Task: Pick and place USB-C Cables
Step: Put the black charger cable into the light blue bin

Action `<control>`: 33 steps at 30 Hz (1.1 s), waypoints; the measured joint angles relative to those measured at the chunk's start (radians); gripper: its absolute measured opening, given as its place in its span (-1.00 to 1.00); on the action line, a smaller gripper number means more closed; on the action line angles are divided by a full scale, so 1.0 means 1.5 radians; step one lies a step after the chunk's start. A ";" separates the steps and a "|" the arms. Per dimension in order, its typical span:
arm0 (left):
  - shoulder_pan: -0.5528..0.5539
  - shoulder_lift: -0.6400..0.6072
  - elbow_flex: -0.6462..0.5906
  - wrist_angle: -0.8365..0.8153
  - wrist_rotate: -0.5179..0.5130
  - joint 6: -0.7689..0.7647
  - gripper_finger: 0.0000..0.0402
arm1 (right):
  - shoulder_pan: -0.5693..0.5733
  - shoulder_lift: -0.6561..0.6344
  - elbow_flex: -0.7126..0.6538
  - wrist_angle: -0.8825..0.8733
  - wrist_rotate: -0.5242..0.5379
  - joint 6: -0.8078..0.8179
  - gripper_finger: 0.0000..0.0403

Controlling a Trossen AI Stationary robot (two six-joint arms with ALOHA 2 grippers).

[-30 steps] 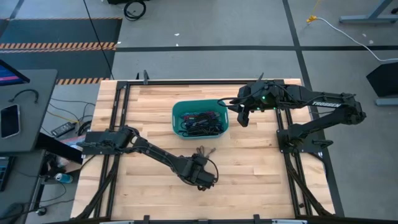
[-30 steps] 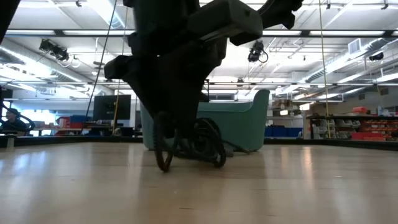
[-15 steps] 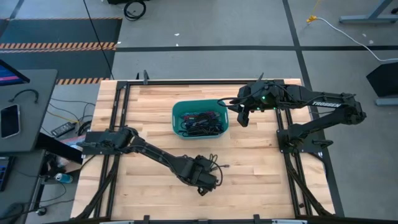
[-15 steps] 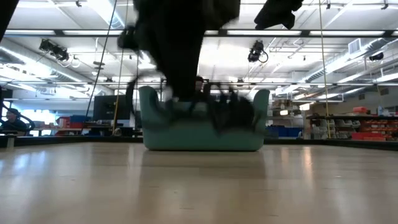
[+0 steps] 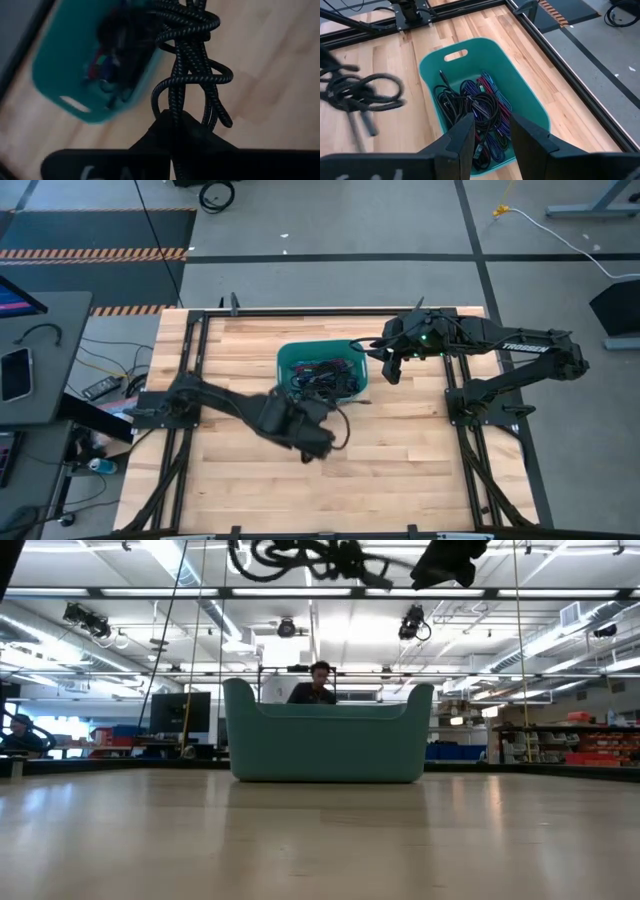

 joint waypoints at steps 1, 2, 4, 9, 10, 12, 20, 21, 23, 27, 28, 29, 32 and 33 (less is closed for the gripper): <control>0.007 -0.006 -0.001 -0.002 -0.005 0.013 -0.93 | 0.000 0.000 0.000 -0.001 0.000 0.000 -0.36; 0.015 -0.007 -0.001 0.004 -0.011 0.038 -0.93 | 0.000 0.000 0.000 -0.001 0.000 0.000 -0.36; 0.033 -0.010 0.002 0.010 -0.023 0.091 -0.93 | 0.000 0.000 0.000 -0.001 0.000 0.001 -0.36; 0.095 -0.012 0.005 0.003 -0.030 0.198 -0.93 | 0.000 0.000 0.000 -0.003 0.003 0.002 -0.36; 0.108 -0.012 0.005 0.004 -0.030 0.224 -0.93 | 0.000 0.000 0.000 -0.003 0.004 0.002 -0.36; 0.136 -0.012 0.005 0.003 -0.030 0.268 -0.93 | 0.000 0.000 0.000 -0.003 0.006 0.002 -0.36; 0.253 -0.012 0.005 0.003 0.045 0.414 -0.93 | -0.001 0.000 0.000 -0.002 0.025 0.015 -0.36; 0.268 -0.012 0.005 0.003 0.052 0.430 -0.93 | -0.001 0.000 0.000 -0.002 0.025 0.015 -0.36; 0.294 -0.012 0.002 0.002 0.062 0.455 -0.93 | -0.004 0.000 0.000 -0.002 0.025 0.015 -0.36; 0.340 -0.012 0.001 0.003 0.094 0.507 -0.93 | -0.013 0.000 0.000 -0.002 0.025 0.029 -0.36; 0.350 -0.012 0.001 0.003 0.110 0.519 -0.93 | -0.016 0.000 0.000 -0.002 0.025 0.030 -0.36; 0.360 -0.012 0.001 0.003 0.128 0.534 -0.93 | -0.019 0.000 0.000 -0.002 0.025 0.030 -0.36; 0.384 -0.012 0.001 0.003 0.152 0.575 -0.93 | -0.028 0.000 0.000 -0.002 0.025 0.030 -0.36; 0.392 -0.012 0.001 0.003 0.153 0.587 -0.93 | -0.032 0.000 0.000 -0.002 0.025 0.030 -0.36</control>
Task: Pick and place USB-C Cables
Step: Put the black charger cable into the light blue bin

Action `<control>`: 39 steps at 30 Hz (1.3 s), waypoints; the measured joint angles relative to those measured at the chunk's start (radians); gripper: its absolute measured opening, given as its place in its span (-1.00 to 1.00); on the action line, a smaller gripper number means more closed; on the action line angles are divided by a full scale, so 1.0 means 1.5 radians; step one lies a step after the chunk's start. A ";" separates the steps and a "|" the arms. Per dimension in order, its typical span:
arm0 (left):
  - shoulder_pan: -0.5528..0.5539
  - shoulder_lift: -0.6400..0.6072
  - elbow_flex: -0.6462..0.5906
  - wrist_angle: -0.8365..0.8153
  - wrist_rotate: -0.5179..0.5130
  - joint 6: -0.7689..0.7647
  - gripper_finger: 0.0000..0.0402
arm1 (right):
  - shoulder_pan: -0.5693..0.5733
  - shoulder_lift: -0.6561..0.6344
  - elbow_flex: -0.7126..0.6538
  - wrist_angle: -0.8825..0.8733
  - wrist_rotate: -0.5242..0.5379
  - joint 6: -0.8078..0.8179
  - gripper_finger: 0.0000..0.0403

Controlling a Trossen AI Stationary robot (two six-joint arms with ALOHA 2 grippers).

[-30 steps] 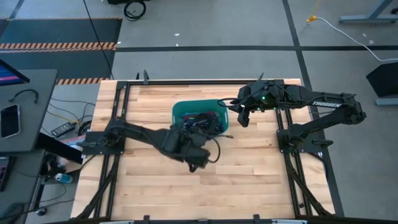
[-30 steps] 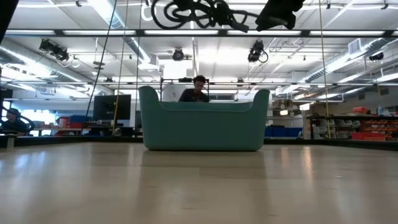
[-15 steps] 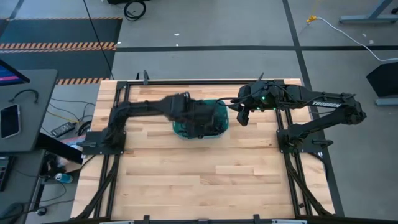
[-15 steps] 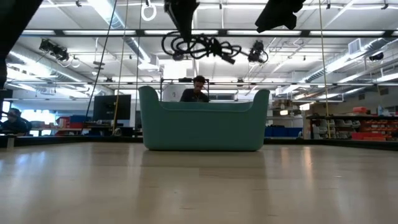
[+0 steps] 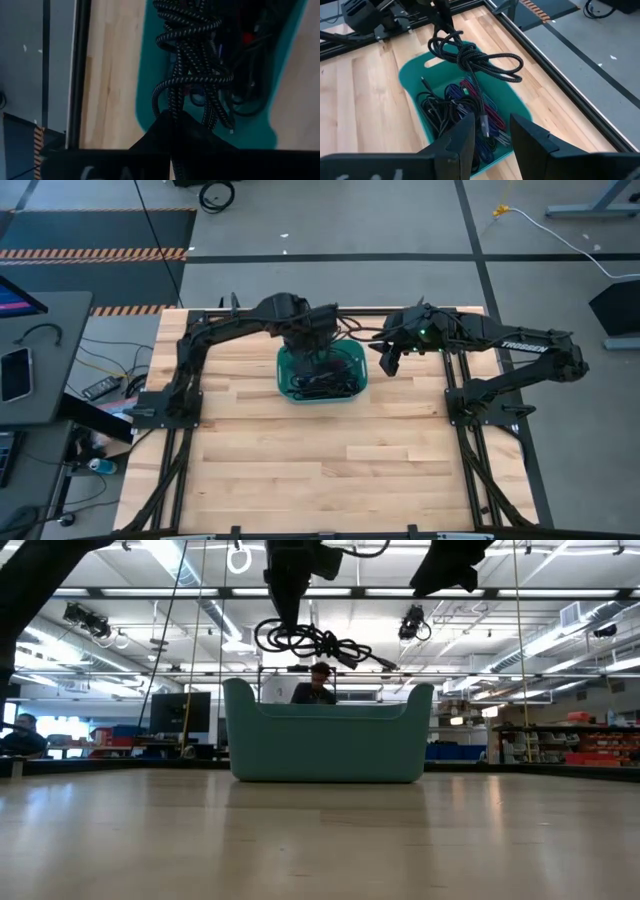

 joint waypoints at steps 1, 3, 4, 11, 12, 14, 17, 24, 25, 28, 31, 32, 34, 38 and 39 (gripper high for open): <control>0.007 0.000 0.000 0.000 0.000 0.012 -0.93 | -0.003 0.000 0.000 0.000 0.000 0.000 -0.36; 0.020 0.000 0.000 0.000 0.008 0.036 -0.93 | -0.010 0.000 0.000 0.000 0.000 0.000 -0.36; 0.027 0.000 0.000 0.000 0.021 0.047 -0.93 | -0.013 0.000 0.000 0.000 0.000 0.000 -0.36; 0.064 -0.020 -0.122 0.004 0.042 0.071 -0.93 | -0.038 0.000 0.000 -0.003 0.000 0.000 -0.36; 0.067 -0.028 -0.155 0.012 0.044 0.072 -0.93 | -0.041 0.000 0.000 -0.005 0.000 0.000 -0.36; 0.072 -0.042 -0.220 0.039 0.062 0.071 -0.93 | -0.048 0.000 0.000 -0.005 0.000 0.000 -0.36; 0.072 -0.072 -0.315 0.125 0.079 0.084 -0.93 | -0.059 0.000 0.000 -0.006 0.000 0.000 -0.36; 0.066 -0.117 -0.423 0.302 0.157 0.109 -0.93 | -0.087 0.000 0.000 -0.005 0.000 0.001 -0.36; 0.066 -0.120 -0.427 0.312 0.158 0.119 -0.93 | -0.090 0.000 0.000 -0.005 0.000 0.002 -0.36; 0.066 -0.119 -0.431 0.324 0.185 0.148 -0.93 | -0.098 0.000 0.000 -0.004 0.000 0.007 -0.36; 0.065 -0.119 -0.430 0.353 0.215 0.161 -0.93 | -0.103 0.000 0.000 -0.003 0.000 0.012 -0.36; 0.065 -0.119 -0.430 0.353 0.217 0.161 -0.93 | -0.105 0.000 0.000 -0.004 0.000 0.018 -0.36; 0.065 -0.119 -0.430 0.351 0.219 0.170 -0.93 | -0.108 0.000 0.000 -0.004 0.000 0.023 -0.36; 0.065 -0.120 -0.454 0.359 0.221 0.176 -0.93 | -0.109 0.000 0.000 -0.004 0.000 0.024 -0.36; 0.066 -0.120 -0.468 0.357 0.221 0.176 -0.93 | -0.109 0.000 0.000 -0.004 0.000 0.024 -0.36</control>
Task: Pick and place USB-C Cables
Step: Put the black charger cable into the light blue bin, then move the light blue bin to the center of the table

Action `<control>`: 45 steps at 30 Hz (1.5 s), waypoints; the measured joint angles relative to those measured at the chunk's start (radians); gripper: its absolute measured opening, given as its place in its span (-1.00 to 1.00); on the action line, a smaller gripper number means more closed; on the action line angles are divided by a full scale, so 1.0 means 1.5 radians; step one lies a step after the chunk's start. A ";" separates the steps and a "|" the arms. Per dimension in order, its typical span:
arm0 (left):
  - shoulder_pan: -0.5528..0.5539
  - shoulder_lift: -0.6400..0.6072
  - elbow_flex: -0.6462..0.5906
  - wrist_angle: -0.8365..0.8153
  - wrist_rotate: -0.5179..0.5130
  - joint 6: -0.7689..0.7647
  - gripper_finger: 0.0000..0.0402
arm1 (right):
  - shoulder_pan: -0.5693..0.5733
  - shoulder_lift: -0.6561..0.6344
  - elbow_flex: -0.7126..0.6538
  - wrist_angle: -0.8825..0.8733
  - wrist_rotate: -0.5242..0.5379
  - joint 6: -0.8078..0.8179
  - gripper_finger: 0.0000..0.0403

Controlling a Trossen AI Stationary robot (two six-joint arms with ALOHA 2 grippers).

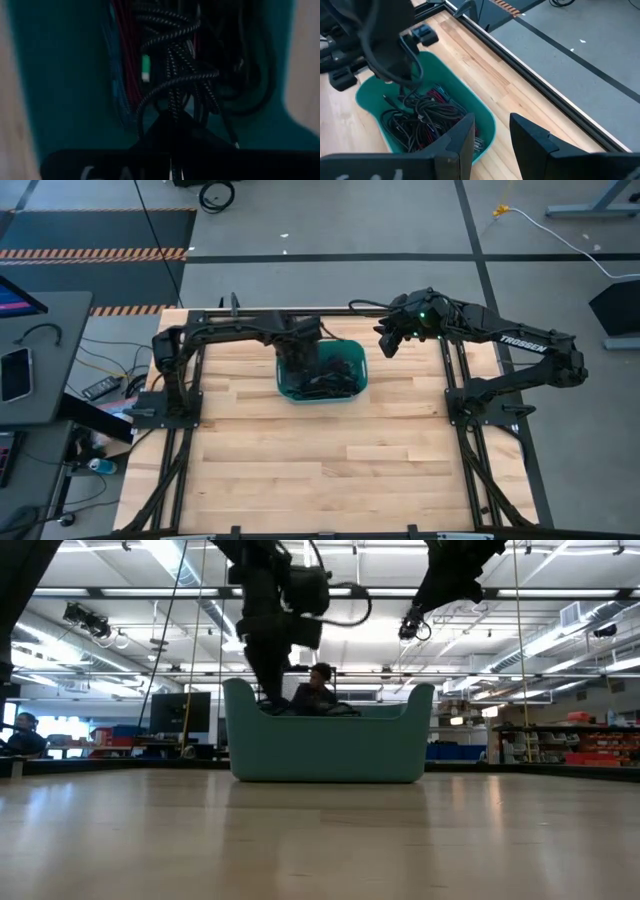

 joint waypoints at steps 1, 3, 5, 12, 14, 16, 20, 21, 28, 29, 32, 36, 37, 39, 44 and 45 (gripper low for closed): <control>0.000 0.000 -0.016 0.002 0.001 0.000 -0.93 | 0.000 0.000 0.000 0.000 0.000 0.000 -0.36; 0.000 0.000 -0.056 0.019 0.004 -0.002 -0.93 | 0.000 0.000 0.000 0.000 0.000 0.000 -0.36; -0.004 -0.001 -0.098 0.040 0.005 -0.009 -0.93 | 0.000 0.000 0.000 0.000 0.000 0.000 -0.36; -0.021 0.000 -0.129 0.083 -0.004 -0.018 -0.93 | 0.000 0.000 0.000 0.000 0.000 0.000 -0.36; -0.023 0.000 -0.125 0.102 -0.003 -0.020 -0.93 | 0.000 0.000 0.000 0.000 0.000 0.002 -0.36; -0.023 0.000 -0.125 0.118 -0.001 -0.027 -0.93 | 0.000 0.000 0.000 0.000 0.000 0.010 -0.36; -0.022 0.001 -0.125 0.119 0.000 -0.039 -0.72 | 0.000 0.000 0.000 0.000 -0.002 0.012 -0.36; -0.022 0.001 -0.125 0.120 0.000 -0.038 -0.63 | 0.000 0.000 0.000 0.000 -0.002 0.012 -0.36; -0.022 -0.003 -0.082 0.091 -0.016 -0.059 -0.14 | 0.000 0.000 0.000 -0.001 -0.002 0.012 -0.36; -0.022 -0.004 -0.069 0.088 -0.021 -0.058 -0.08 | 0.000 0.000 0.000 -0.001 -0.002 0.012 -0.36; -0.019 -0.003 -0.016 0.052 -0.026 -0.058 0.06 | 0.000 0.000 0.000 -0.001 -0.002 0.012 -0.36; -0.011 -0.003 0.078 -0.012 -0.036 -0.090 0.16 | 0.000 0.000 0.000 -0.002 -0.002 0.012 -0.36; -0.008 -0.003 0.105 -0.032 -0.037 -0.096 0.17 | 0.000 0.000 0.000 -0.002 -0.002 0.012 -0.36; -0.001 -0.003 0.161 -0.074 -0.038 -0.117 0.18 | 0.000 0.000 0.000 -0.002 -0.002 0.012 -0.36; 0.005 -0.004 0.307 -0.217 -0.095 -0.201 0.15 | 0.000 0.003 0.000 -0.011 -0.018 0.012 -0.36; 0.005 -0.004 0.336 -0.246 -0.115 -0.211 0.15 | 0.001 0.007 0.000 -0.015 -0.026 0.012 -0.37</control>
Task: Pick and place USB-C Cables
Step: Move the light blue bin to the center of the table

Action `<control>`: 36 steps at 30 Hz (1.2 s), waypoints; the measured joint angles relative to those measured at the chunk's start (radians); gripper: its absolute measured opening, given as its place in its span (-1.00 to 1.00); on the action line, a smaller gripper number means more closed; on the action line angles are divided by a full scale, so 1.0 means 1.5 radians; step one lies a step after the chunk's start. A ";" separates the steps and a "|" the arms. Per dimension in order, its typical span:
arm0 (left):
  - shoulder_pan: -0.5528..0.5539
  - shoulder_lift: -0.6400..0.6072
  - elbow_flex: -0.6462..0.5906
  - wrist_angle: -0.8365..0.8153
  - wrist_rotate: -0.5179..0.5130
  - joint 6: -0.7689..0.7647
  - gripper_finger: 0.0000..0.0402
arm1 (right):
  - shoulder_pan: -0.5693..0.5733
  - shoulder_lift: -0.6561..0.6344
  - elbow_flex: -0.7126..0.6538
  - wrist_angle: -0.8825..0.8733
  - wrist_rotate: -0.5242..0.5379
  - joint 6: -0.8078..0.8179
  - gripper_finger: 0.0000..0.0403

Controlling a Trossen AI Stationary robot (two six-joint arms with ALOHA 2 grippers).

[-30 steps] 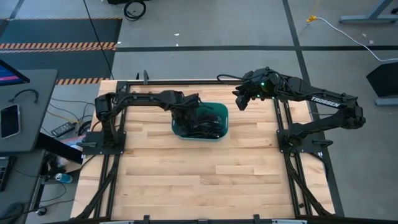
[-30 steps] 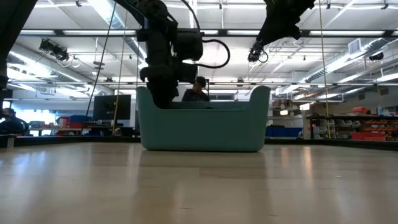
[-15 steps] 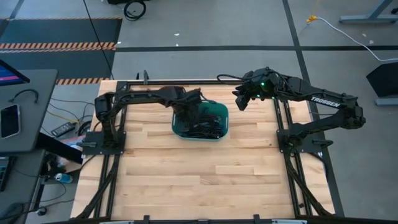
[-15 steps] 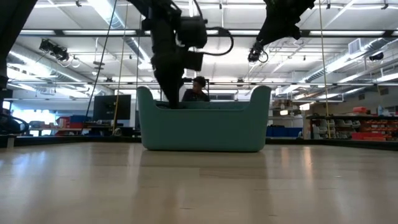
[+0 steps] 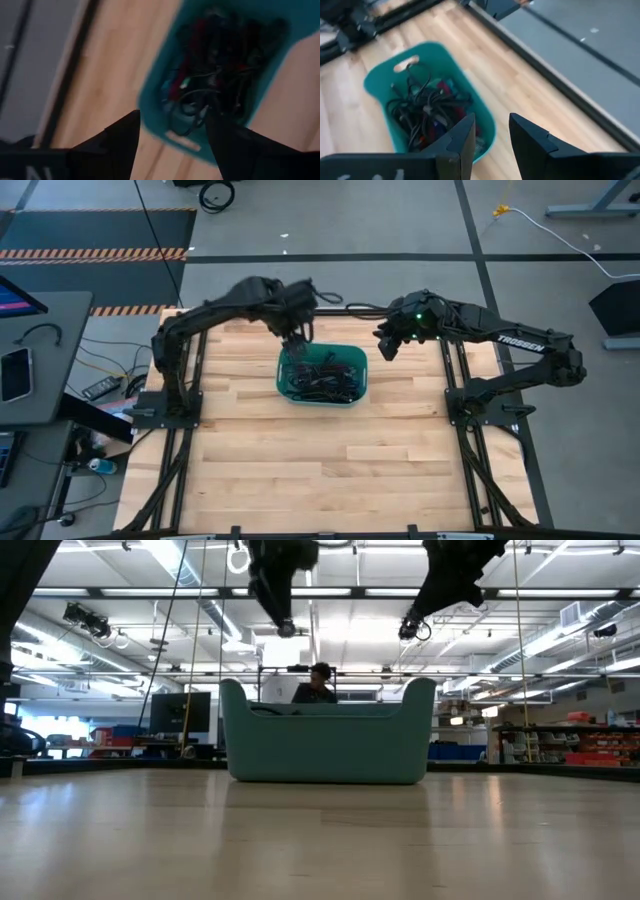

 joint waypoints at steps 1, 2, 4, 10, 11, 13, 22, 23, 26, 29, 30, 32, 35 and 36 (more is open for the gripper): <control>-0.001 0.000 0.030 -0.029 -0.018 -0.007 0.14 | 0.002 0.005 0.000 -0.005 -0.009 0.000 -0.38; -0.003 0.000 0.061 -0.052 -0.033 -0.014 0.13 | 0.004 0.010 0.000 -0.010 -0.017 0.000 -0.39; -0.011 0.000 0.121 -0.087 -0.061 -0.021 0.13 | 0.010 0.024 0.000 -0.018 -0.036 0.000 -0.42; -0.051 -0.068 0.160 -0.068 -0.108 -0.041 0.13 | 0.024 0.093 0.000 -0.046 -0.046 0.017 -0.43; -0.061 -0.089 0.157 -0.059 -0.119 -0.059 0.13 | 0.024 0.111 0.000 -0.055 -0.046 0.019 -0.43; -0.076 -0.116 0.156 -0.084 -0.152 -0.094 0.13 | 0.024 0.151 0.000 -0.067 -0.046 0.015 -0.43; -0.157 -0.200 0.155 -0.097 -0.259 -0.164 0.13 | 0.031 0.273 0.000 -0.026 -0.109 -0.018 -0.43; -0.163 -0.200 0.155 -0.097 -0.260 -0.166 0.13 | 0.032 0.276 0.000 -0.024 -0.106 -0.018 -0.43; -0.178 -0.203 0.154 -0.100 -0.260 -0.173 0.13 | 0.031 0.277 0.000 -0.025 -0.060 -0.014 -0.43; -0.189 -0.205 0.154 -0.102 -0.261 -0.173 0.13 | 0.031 0.260 0.000 -0.024 -0.025 0.000 -0.43; -0.190 -0.205 0.154 -0.102 -0.261 -0.173 0.13 | 0.031 0.252 0.000 -0.022 -0.021 0.003 -0.43; -0.190 -0.200 0.154 -0.104 -0.263 -0.173 0.13 | 0.031 0.236 0.000 -0.021 -0.012 0.006 -0.43; -0.190 -0.197 0.154 -0.105 -0.264 -0.175 0.13 | 0.030 0.210 0.000 -0.021 0.000 0.020 -0.43; -0.190 -0.197 0.154 -0.105 -0.264 -0.175 0.13 | 0.028 0.202 0.000 -0.022 0.001 0.022 -0.43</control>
